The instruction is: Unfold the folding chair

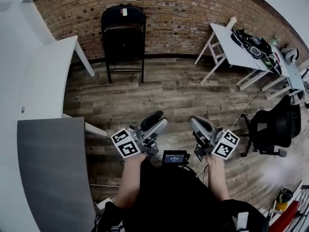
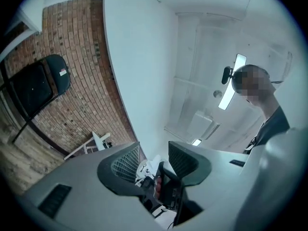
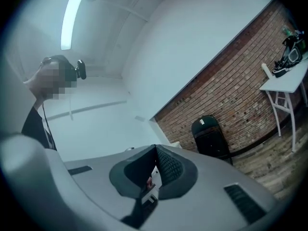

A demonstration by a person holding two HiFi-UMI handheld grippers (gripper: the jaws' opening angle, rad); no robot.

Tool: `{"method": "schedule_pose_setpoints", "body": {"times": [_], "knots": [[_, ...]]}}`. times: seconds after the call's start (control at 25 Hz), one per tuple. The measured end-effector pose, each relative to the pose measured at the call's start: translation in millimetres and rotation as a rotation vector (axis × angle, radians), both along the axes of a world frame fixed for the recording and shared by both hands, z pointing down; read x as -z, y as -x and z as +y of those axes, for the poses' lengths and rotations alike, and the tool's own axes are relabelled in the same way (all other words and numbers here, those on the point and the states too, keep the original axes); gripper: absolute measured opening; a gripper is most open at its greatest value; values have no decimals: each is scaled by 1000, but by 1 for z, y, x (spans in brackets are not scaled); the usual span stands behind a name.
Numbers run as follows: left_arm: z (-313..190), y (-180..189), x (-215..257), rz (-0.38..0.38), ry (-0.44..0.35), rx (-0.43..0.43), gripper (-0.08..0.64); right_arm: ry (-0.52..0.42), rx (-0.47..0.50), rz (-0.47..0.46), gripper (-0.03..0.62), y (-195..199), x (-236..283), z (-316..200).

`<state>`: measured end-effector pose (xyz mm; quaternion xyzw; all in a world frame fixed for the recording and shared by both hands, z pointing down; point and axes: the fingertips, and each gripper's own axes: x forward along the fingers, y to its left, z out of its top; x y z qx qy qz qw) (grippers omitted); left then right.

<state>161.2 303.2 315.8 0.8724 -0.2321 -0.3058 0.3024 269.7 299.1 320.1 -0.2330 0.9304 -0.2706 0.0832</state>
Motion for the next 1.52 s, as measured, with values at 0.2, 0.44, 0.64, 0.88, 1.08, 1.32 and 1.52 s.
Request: {"method": "schedule_pose_setpoints", "body": {"times": [0.2, 0.44, 0.64, 0.88, 1.08, 1.32, 1.52], "knots": [[-1, 32, 13, -15, -19, 104, 202, -63, 84, -2, 15, 29, 16, -5], [6, 17, 16, -41, -19, 102, 202, -20, 21, -50, 17, 7, 12, -18], [6, 6, 10, -38, -1, 58, 202, -7, -39, -71, 17, -10, 10, -18], [3, -9, 1, -20, 37, 8, 202, 22, -93, -76, 17, -28, 2, -16], [2, -1, 2, 21, 54, -16, 202, 43, -125, -73, 17, -26, 0, -18], [-1, 19, 8, 21, 45, 23, 202, 33, -122, -88, 18, -11, 11, -23], [0, 36, 14, 57, 35, 35, 202, 6, -124, -78, 18, 3, 21, -19]]}}
